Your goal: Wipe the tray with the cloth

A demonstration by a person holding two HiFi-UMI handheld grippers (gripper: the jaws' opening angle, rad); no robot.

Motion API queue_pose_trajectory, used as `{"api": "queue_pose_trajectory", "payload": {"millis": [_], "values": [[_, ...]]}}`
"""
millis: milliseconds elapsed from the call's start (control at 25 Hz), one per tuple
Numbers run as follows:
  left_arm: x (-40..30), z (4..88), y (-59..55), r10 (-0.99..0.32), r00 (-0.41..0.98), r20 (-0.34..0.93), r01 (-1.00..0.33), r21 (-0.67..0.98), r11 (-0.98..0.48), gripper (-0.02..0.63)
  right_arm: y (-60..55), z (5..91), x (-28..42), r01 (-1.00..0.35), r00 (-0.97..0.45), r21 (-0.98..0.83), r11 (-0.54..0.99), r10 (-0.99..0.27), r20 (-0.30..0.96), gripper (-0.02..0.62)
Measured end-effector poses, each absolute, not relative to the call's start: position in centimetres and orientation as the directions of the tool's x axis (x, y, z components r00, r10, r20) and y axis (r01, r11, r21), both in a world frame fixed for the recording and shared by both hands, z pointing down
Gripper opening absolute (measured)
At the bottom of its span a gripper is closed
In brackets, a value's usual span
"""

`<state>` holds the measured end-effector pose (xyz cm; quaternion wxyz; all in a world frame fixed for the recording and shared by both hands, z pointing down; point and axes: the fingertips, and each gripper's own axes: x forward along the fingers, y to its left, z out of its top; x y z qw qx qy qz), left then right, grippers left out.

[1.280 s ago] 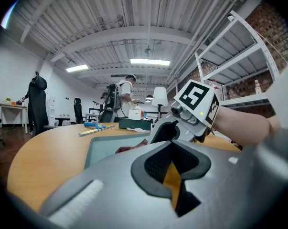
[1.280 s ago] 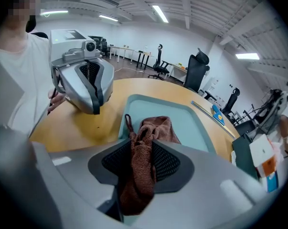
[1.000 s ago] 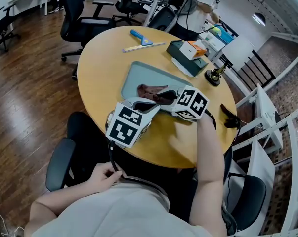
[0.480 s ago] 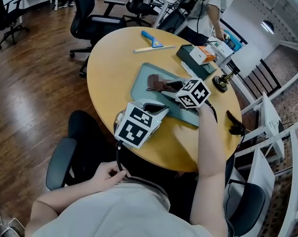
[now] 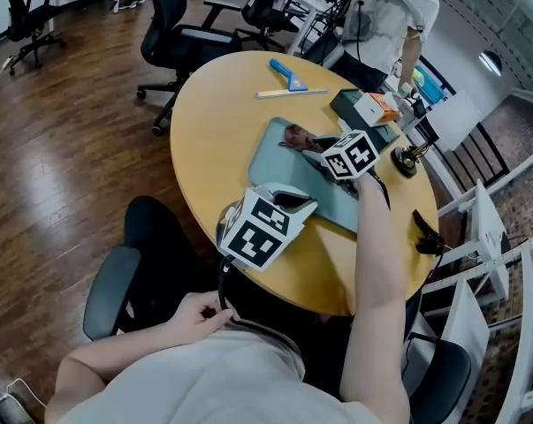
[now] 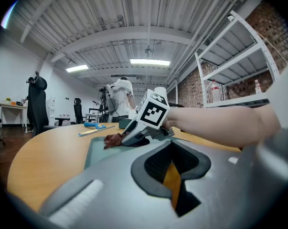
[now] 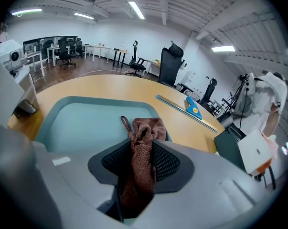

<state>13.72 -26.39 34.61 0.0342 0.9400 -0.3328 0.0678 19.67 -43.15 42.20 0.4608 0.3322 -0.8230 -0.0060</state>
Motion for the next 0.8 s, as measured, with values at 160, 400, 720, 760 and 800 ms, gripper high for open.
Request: {"api": "queue_pose_trajectory", "payload": {"millis": [160, 400, 720, 760, 800], "values": [[13.9, 34.5, -26.3, -0.621, 0.77, 0.147, -0.63, 0.02, -0.776, 0.014, -43.8, 42.0, 18.5, -0.533, -0.366, 0.324, 0.781, -0.559, 0.744, 0.137], [13.8, 34.6, -26.2, -0.621, 0.77, 0.148, -0.63, 0.021, -0.776, 0.014, -41.5, 42.0, 17.4, -0.469, -0.382, 0.325, 0.821, -0.521, 0.764, 0.137], [13.5, 34.5, -26.2, -0.621, 0.77, 0.144, -0.63, 0.02, -0.776, 0.014, -34.9, 41.9, 14.8, -0.325, -0.474, 0.281, 0.903, -0.412, 0.778, 0.137], [13.4, 34.5, -26.2, -0.622, 0.77, 0.143, -0.63, 0.019, -0.776, 0.014, -34.1, 41.8, 14.5, -0.307, -0.489, 0.275, 0.911, -0.399, 0.775, 0.137], [13.4, 34.5, -26.2, -0.622, 0.77, 0.142, -0.63, 0.018, -0.776, 0.014, -33.3, 41.8, 14.2, -0.287, -0.505, 0.269, 0.92, -0.383, 0.773, 0.137]]}}
